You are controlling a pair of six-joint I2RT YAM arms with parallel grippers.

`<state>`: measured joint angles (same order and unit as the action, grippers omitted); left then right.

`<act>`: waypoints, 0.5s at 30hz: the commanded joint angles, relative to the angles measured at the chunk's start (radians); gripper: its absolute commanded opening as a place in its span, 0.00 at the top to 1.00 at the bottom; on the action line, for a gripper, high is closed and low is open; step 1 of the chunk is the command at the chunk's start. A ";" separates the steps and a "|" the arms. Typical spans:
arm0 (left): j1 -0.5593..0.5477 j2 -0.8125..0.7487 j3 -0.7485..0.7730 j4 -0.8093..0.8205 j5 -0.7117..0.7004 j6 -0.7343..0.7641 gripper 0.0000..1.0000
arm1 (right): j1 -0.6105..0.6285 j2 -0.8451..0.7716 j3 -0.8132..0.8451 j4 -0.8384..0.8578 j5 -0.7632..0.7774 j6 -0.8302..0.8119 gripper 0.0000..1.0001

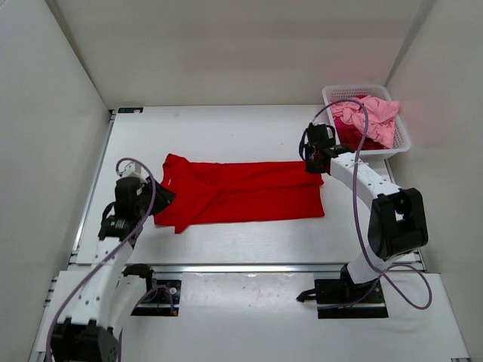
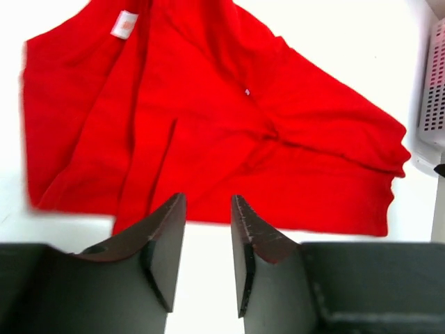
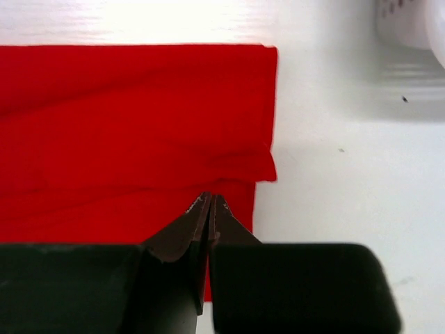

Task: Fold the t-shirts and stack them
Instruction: Fold the 1/3-folded T-shirt at the center of the board.

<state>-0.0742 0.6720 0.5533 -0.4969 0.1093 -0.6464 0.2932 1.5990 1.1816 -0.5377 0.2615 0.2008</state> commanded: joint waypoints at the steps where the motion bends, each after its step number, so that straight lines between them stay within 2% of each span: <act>1: 0.001 0.159 0.040 0.168 0.065 -0.032 0.56 | -0.023 0.019 0.024 0.099 -0.085 -0.020 1.00; 4: -0.018 0.340 0.102 0.221 0.040 -0.030 0.56 | -0.061 0.113 0.052 0.120 -0.119 -0.024 1.00; 7: -0.027 0.544 0.201 0.222 0.015 0.002 0.57 | -0.072 0.162 0.076 0.137 -0.100 -0.041 0.96; 11: -0.012 0.655 0.298 0.213 -0.026 0.016 0.54 | -0.100 0.165 0.072 0.163 -0.105 -0.041 0.81; 15: -0.019 0.806 0.399 0.186 -0.089 0.050 0.57 | -0.098 0.162 0.082 0.153 -0.127 -0.041 0.80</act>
<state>-0.0948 1.4200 0.8749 -0.3134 0.0738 -0.6350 0.1921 1.7828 1.2285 -0.4263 0.1524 0.1650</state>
